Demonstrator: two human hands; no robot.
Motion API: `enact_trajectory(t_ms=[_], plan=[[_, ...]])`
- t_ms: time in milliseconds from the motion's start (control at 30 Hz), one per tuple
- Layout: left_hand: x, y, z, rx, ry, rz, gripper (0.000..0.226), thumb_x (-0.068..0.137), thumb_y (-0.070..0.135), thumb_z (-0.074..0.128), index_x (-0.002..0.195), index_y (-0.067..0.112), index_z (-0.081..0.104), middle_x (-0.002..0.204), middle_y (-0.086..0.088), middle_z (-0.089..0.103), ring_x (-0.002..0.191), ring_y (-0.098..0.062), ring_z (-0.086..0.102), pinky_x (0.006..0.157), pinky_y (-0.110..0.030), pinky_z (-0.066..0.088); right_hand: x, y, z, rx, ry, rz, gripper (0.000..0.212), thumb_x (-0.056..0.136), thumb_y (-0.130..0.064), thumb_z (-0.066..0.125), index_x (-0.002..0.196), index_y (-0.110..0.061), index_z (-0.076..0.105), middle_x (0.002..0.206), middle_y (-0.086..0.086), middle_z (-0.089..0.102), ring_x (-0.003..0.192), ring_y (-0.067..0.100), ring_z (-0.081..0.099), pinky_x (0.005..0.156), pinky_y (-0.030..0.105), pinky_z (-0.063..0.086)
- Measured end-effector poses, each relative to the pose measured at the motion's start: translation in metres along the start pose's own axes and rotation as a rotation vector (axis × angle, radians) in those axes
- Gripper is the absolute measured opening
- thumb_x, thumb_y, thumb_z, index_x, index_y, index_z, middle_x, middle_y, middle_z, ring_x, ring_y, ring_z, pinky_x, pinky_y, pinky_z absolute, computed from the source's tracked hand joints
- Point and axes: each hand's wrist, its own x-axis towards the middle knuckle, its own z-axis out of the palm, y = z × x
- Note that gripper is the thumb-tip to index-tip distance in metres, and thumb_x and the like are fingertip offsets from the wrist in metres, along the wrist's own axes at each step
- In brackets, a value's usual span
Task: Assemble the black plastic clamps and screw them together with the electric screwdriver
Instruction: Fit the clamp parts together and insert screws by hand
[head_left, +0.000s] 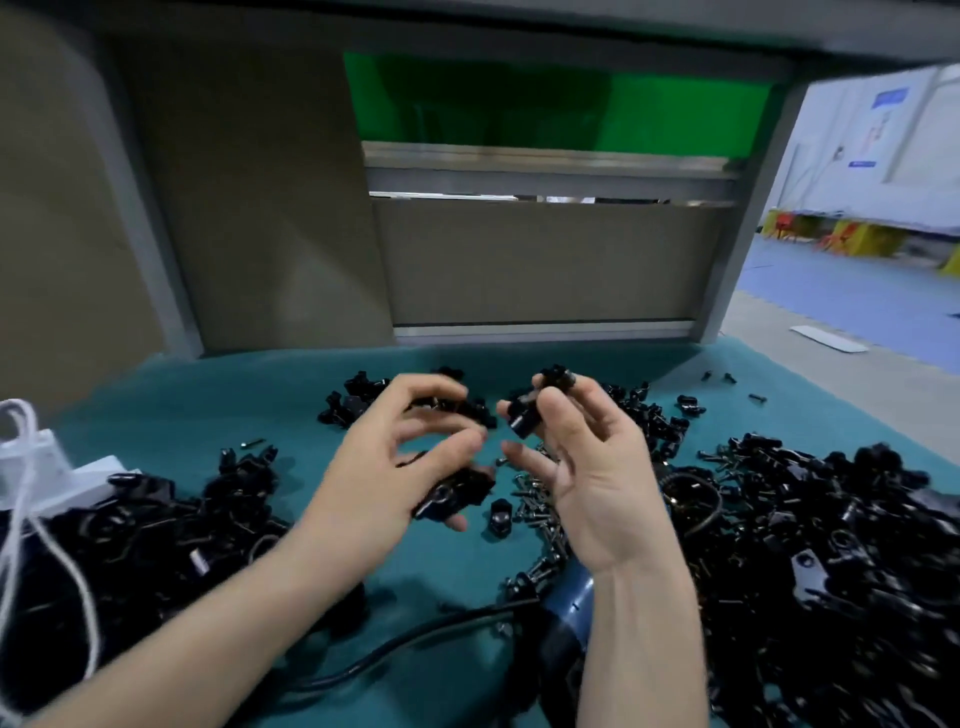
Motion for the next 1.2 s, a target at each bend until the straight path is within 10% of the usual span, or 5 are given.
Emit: enact_trajectory(t_ms=[200, 500, 767, 1033, 1200], plan=[[-0.068, -0.053, -0.005, -0.590, 0.282, -0.775, 0.028, 0.090, 0.019, 0.057, 0.074, 0.002, 0.072, 0.086, -0.022, 0.072, 0.069, -0.036, 0.064, 0.040, -0.032, 0.048, -0.041, -0.041, 0.028, -0.491, -0.167, -0.213, 0.030, 0.059, -0.032, 0.082, 0.081, -0.019, 0.067, 0.072, -0.004, 0.066, 0.065, 0.015, 0.064, 0.057, 0.022, 0.054], [-0.097, -0.049, -0.012, -0.495, 0.014, -0.562, 0.029, 0.071, 0.013, 0.068, 0.095, -0.003, 0.073, 0.093, -0.026, 0.070, 0.086, -0.031, 0.071, 0.059, -0.026, 0.057, -0.082, -0.032, 0.024, -0.880, -0.167, -0.201, 0.030, 0.060, -0.037, 0.080, 0.088, -0.030, 0.073, 0.084, -0.013, 0.072, 0.081, 0.007, 0.068, 0.077, 0.022, 0.055], [-0.106, -0.057, -0.009, -0.081, -0.015, -0.190, 0.020, 0.061, 0.020, 0.075, 0.078, 0.013, 0.065, 0.056, 0.004, 0.054, 0.040, -0.008, 0.038, 0.038, -0.015, 0.032, -0.111, 0.029, 0.013, -0.984, -0.113, 0.034, 0.022, 0.065, -0.021, 0.087, 0.080, -0.031, 0.074, 0.082, -0.006, 0.071, 0.079, 0.012, 0.066, 0.077, 0.029, 0.052], [-0.119, -0.073, -0.028, -0.288, -0.271, -0.289, 0.044, 0.070, 0.027, 0.077, 0.113, 0.021, 0.071, 0.121, -0.004, 0.068, 0.119, -0.024, 0.059, 0.106, -0.038, 0.043, -0.119, 0.049, 0.006, -0.811, -0.055, 0.133, 0.020, 0.065, -0.016, 0.084, 0.082, -0.023, 0.076, 0.081, 0.002, 0.072, 0.077, 0.020, 0.068, 0.061, 0.032, 0.057], [-0.125, -0.082, -0.028, -0.104, -0.211, -0.187, 0.031, 0.084, 0.022, 0.066, 0.115, 0.020, 0.069, 0.119, 0.003, 0.066, 0.117, -0.021, 0.059, 0.106, -0.046, 0.041, -0.118, 0.061, 0.008, -0.700, -0.090, 0.258, 0.019, 0.068, -0.009, 0.083, 0.081, -0.020, 0.075, 0.077, 0.004, 0.073, 0.070, 0.013, 0.066, 0.056, 0.025, 0.054]])
